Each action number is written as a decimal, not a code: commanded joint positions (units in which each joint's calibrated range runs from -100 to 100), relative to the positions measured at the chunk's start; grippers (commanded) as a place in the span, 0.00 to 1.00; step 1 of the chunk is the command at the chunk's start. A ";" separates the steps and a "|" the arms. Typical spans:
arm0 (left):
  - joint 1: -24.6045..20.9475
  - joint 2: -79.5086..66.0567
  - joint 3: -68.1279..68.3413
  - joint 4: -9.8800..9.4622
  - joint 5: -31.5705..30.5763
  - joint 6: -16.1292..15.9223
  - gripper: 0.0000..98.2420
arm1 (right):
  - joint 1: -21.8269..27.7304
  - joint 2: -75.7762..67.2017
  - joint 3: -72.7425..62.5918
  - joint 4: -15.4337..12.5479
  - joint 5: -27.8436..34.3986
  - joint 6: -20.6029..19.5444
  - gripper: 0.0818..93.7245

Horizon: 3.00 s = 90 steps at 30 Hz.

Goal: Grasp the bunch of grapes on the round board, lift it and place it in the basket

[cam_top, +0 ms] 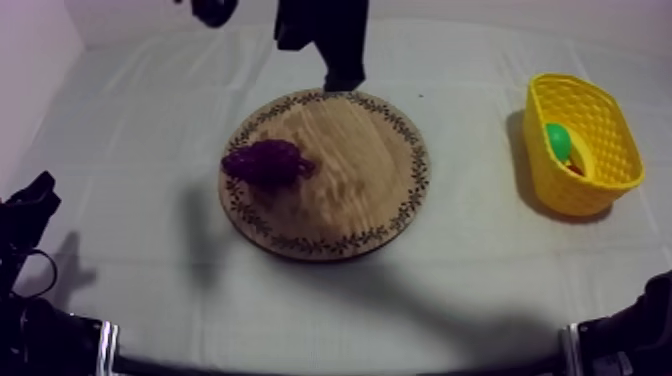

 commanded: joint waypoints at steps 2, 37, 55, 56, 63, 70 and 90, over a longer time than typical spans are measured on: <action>0.02 0.02 -0.04 0.01 0.00 -0.01 0.00 | -0.13 2.23 -1.58 0.47 0.53 -0.56 0.03; 0.02 0.02 -0.04 0.01 0.00 -0.01 0.00 | -1.25 20.77 -5.95 2.99 0.02 -4.32 0.79; 0.02 0.02 -0.04 0.01 0.00 -0.01 0.00 | -0.41 37.97 -16.15 3.74 -2.02 -4.98 0.79; 0.02 0.02 -0.04 0.01 0.00 -0.01 0.00 | -0.41 38.74 -16.88 3.83 -2.03 -5.04 0.79; 0.02 0.02 -0.04 0.01 0.00 -0.01 0.00 | -0.40 43.32 -20.38 4.37 -1.85 -5.53 0.78; 0.02 0.02 -0.04 0.01 0.00 -0.01 0.00 | -0.09 46.77 -23.96 4.63 -1.66 -6.04 0.69; 0.02 0.02 -0.04 0.01 0.00 -0.01 0.00 | 0.21 44.08 -25.09 5.03 -1.94 -7.46 0.31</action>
